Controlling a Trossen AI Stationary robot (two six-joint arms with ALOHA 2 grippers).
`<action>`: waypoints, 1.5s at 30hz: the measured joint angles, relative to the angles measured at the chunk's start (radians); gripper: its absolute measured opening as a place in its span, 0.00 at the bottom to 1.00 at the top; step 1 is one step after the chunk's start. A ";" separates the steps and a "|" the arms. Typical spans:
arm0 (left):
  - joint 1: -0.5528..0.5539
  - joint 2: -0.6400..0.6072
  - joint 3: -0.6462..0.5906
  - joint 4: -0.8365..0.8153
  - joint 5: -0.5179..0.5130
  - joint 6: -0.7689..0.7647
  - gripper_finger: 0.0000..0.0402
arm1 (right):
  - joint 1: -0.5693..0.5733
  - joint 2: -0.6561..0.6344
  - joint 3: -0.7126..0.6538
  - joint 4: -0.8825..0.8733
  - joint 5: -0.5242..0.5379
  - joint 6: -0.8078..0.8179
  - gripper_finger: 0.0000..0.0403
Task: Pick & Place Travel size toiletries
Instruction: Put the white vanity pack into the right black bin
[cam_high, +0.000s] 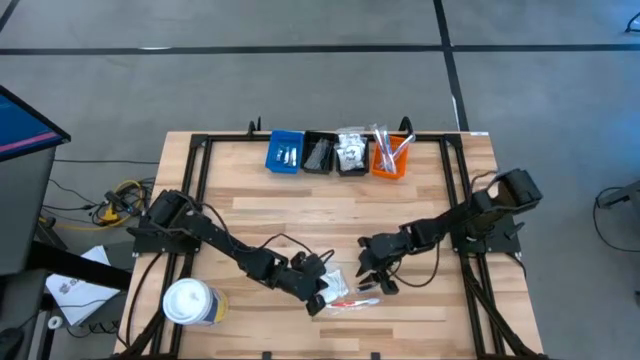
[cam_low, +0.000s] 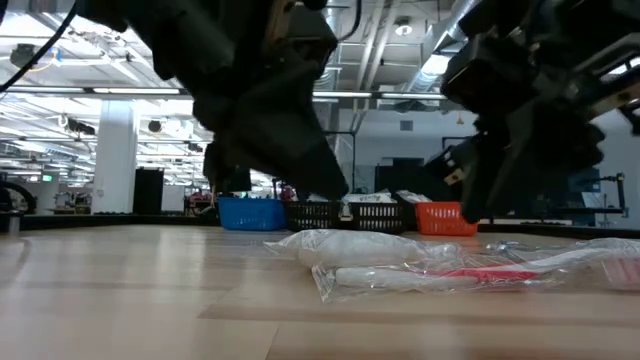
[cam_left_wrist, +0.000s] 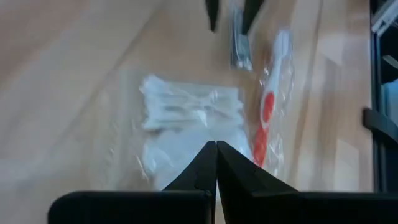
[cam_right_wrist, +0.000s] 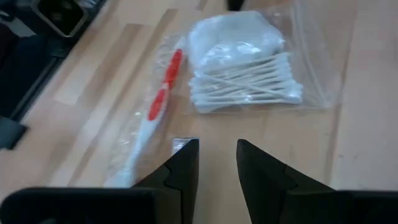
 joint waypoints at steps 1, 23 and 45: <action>0.003 0.004 -0.002 0.002 0.014 -0.008 0.00 | -0.004 0.011 0.006 -0.002 0.000 0.000 0.25; 0.095 0.041 -0.071 -0.020 0.061 -0.049 0.00 | -0.040 -0.012 0.010 -0.003 0.001 -0.110 0.25; 0.153 0.046 -0.074 0.030 0.142 -0.033 0.00 | -0.083 0.057 0.013 0.162 0.008 -0.451 0.25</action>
